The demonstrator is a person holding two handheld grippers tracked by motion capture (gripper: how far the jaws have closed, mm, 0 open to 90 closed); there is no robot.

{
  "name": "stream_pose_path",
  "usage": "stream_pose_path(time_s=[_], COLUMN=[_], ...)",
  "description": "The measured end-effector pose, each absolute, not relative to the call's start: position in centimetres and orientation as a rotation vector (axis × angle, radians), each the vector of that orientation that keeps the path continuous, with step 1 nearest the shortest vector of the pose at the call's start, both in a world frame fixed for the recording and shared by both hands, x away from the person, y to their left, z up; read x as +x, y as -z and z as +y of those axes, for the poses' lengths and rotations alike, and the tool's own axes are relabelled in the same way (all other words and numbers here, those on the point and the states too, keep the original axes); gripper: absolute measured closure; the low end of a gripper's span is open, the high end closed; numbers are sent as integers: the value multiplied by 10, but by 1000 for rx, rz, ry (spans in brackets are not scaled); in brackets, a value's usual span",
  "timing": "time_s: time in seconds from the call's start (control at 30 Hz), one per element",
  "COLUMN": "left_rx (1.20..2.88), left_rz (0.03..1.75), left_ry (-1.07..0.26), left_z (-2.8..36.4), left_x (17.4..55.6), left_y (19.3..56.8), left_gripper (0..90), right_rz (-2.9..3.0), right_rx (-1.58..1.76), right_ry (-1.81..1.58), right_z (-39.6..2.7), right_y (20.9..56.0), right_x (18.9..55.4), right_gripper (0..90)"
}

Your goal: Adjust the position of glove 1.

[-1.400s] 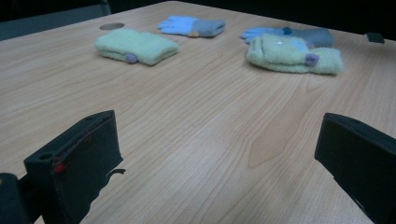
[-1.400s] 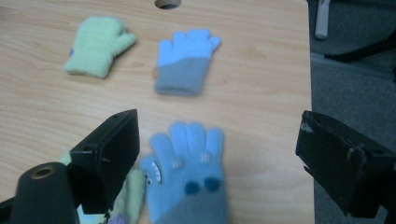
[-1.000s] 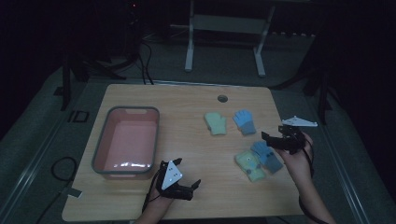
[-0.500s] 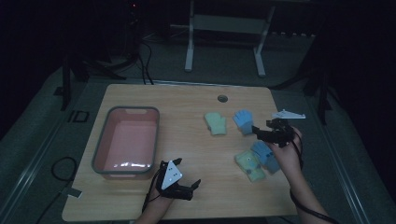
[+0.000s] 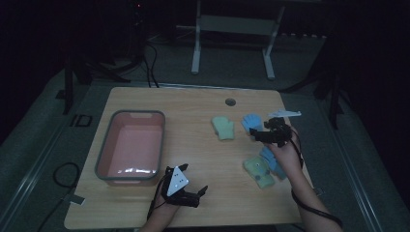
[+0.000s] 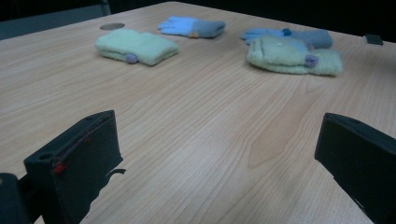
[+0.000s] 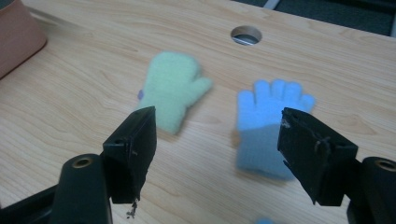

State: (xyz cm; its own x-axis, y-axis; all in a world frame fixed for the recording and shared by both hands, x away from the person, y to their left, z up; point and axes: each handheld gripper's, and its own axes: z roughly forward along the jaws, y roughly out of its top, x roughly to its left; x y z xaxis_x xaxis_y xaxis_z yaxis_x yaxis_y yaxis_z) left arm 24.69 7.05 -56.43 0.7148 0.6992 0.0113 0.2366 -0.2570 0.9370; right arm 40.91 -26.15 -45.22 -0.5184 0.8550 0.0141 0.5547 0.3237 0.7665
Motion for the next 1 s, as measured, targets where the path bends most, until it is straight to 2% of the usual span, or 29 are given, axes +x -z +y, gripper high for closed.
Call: stream_pose_path(time_s=[0.57,0.73,0.93,1.0], left_rx=[1826,1827,1827,1827], left_rz=[727,725,724,724], left_ry=[-532,-531,-530,-529], left_z=[70,69,69,69], left_x=[246,246,246,246], left_y=[564,564,564,564], left_gripper=[5,5,5,5], right_rz=[2291,2301,2309,2326], right_rx=[1197,1190,1173,1172], right_ry=[-1029,-1027,-977,-979], right_z=[-227,-218,-208,-206], right_y=[466,473,484,487], right_x=[434,442,450,453], right_gripper=[288,315,403,483])
